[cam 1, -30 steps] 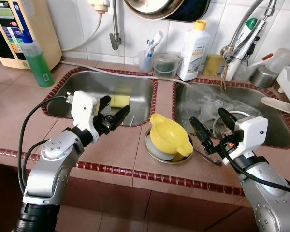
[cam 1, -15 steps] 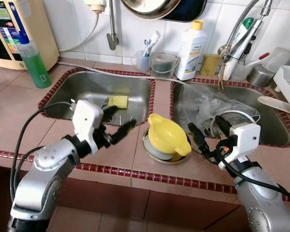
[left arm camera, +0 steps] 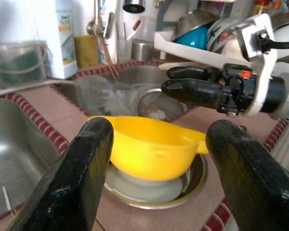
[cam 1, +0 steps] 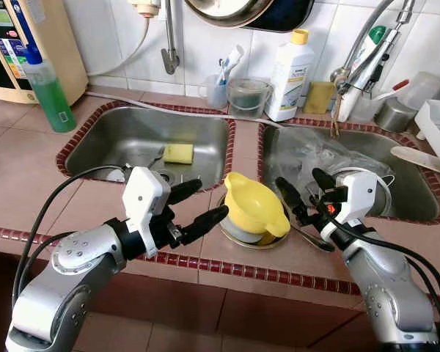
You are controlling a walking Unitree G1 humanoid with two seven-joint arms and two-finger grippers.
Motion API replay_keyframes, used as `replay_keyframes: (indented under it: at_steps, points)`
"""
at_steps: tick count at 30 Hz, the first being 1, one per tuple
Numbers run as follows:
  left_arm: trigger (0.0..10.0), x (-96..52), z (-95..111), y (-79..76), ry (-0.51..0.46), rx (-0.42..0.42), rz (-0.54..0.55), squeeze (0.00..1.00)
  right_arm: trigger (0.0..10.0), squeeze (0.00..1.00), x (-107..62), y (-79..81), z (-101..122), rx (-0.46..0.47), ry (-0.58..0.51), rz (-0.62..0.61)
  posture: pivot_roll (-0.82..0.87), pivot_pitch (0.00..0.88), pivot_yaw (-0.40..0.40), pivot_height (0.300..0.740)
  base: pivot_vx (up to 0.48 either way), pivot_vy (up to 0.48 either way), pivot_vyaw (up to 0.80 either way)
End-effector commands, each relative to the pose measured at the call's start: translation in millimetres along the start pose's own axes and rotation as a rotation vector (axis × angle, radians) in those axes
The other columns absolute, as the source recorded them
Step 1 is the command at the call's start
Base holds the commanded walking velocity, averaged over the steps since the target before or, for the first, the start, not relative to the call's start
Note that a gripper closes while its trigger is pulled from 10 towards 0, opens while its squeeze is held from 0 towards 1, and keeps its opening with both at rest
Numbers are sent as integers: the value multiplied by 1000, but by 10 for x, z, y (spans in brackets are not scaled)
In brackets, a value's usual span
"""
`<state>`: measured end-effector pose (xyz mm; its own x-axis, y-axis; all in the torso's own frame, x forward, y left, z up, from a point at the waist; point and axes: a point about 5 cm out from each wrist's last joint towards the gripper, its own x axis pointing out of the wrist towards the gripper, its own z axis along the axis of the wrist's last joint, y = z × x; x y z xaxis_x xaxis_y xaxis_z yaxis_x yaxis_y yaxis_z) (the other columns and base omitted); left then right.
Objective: Kitchen organization
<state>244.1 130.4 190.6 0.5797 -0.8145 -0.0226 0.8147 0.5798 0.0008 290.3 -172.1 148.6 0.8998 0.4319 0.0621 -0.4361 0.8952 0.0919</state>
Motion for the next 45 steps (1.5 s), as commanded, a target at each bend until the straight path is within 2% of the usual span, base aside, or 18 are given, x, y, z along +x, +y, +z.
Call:
replay_keyframes:
  at_steps: [1, 4, 14, 18, 19, 20, 22, 23, 25, 31, 32, 35, 36, 39, 40, 41, 43, 45]
  points:
    - [10000, -26, 26, -28, -1, 4, -17, 0, 10000, 0, -2, -48, 0, 12, 10, 11, -125, 77, -51, 740, 0, 0, 0]
    - [10000, -65, 65, -51, 0, 14, -38, 0, 10000, 0, -12, -138, -41, 54, 50, 81, -119, 75, -60, 740, 0, 0, 0]
    - [10000, -79, 111, -82, -6, 37, -55, 0, 10000, 0, -40, -254, -71, 72, 102, 147, -114, 68, -69, 740, 0, 0, 0]
    - [10000, -89, 141, -75, -10, 44, -61, 0, 9922, 0, -44, -299, -58, 79, 137, 230, -110, 60, -75, 740, 0, 0, 0]
    - [10000, -87, 149, -67, -13, 48, -57, 0, 8392, 0, -36, -308, -52, 81, 144, 252, -109, 58, -77, 740, 0, 0, 0]
    - [10000, -85, 157, -59, -15, 49, -53, 0, 8118, 0, -22, -319, -45, 87, 150, 276, -109, 58, -77, 740, 0, 0, 0]
    - [10000, -85, 157, -59, -15, 49, -53, 0, 8118, 0, -22, -319, -45, 87, 150, 276, -109, 58, -77, 740, 0, 0, 0]
    - [10000, -83, 163, -59, -17, 50, -51, 0, 8863, 0, -9, -325, -38, 84, 150, 290, -106, 54, -80, 740, 0, 0, 0]
    - [10000, -81, 174, -58, -24, 56, -44, 0, 8275, 0, 50, -344, -9, 73, 137, 303, -106, 54, -80, 740, 0, 0, 0]
    - [10000, -74, 184, -46, -30, 59, -31, 0, 8549, 0, 160, -376, 22, 90, 111, 294, -101, 56, -84, 740, 0, 0, 0]
    - [10000, -67, 191, -41, -34, 56, -27, 0, 6314, 0, 213, -384, 23, 96, 102, 286, -100, 58, -81, 740, 0, 0, 0]
    - [10000, -56, 200, -40, -41, 52, -24, 0, 5961, 0, 304, -393, 25, 116, 83, 274, -99, 61, -80, 740, 0, 0, 0]
    - [10000, -53, 209, -43, -43, 52, -23, 0, 4118, 0, 367, -379, 26, 135, 76, 281, -94, 65, -79, 740, 0, 0, 0]
    - [10000, -53, 212, -42, -45, 50, -23, 0, 4118, 0, 386, -374, 26, 138, 75, 283, -94, 65, -79, 740, 0, 0, 0]
    - [10000, -53, 217, -41, -45, 53, -21, 0, 3294, 0, 411, -366, 25, 150, 73, 288, -92, 67, -78, 740, 0, 0, 0]
    - [10000, -53, 217, -41, -45, 53, -21, 0, 3294, 0, 411, -366, 25, 150, 73, 288, -92, 67, -78, 740, 0, 0, 0]
    - [10000, -57, 225, -39, -46, 54, -16, 0, 0, 0, 484, -319, -2, 178, 76, 314, -86, 72, -79, 740, 0, 0, 0]
    - [10000, -59, 228, -41, -46, 53, -14, 0, 627, 0, 510, -294, -25, 198, 80, 334, -82, 75, -80, 740, 0, 0, 0]
